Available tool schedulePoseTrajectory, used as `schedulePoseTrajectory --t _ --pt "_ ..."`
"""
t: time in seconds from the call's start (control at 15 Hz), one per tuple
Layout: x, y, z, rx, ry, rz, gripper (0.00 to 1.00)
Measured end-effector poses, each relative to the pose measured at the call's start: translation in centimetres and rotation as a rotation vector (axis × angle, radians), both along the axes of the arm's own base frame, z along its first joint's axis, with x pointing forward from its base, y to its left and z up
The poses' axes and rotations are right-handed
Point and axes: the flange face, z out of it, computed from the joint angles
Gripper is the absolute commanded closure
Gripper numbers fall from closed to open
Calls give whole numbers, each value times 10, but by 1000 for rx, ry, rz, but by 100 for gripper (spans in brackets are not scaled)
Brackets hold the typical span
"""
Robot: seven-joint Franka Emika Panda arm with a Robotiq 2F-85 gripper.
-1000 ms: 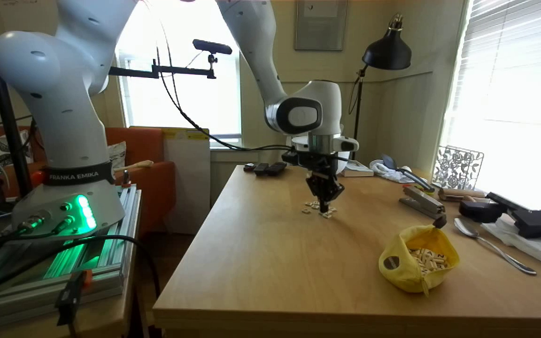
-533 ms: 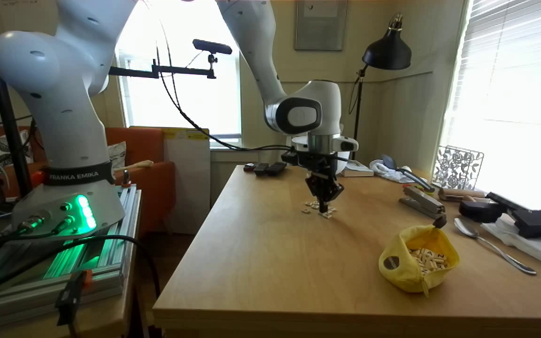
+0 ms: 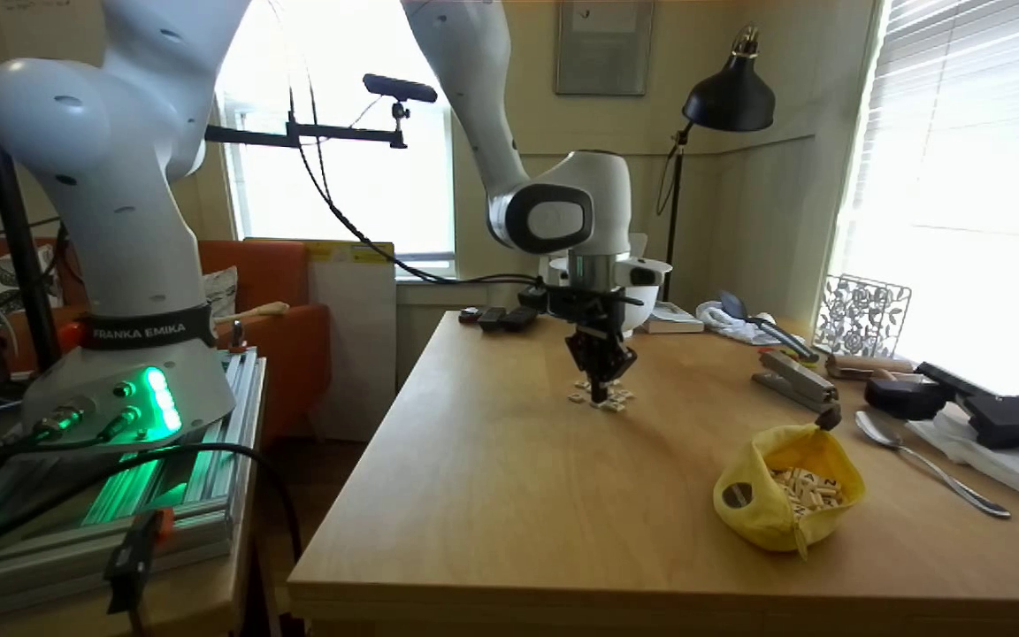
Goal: Align the blocks on the table
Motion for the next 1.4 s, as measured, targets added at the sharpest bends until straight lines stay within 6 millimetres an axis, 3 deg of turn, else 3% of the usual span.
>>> schedulePoseTrajectory --t 0.6,1.4 --pt "-16 4 0 12 -4 -4 100" --pt "-15 9 0 17 -8 1 100"
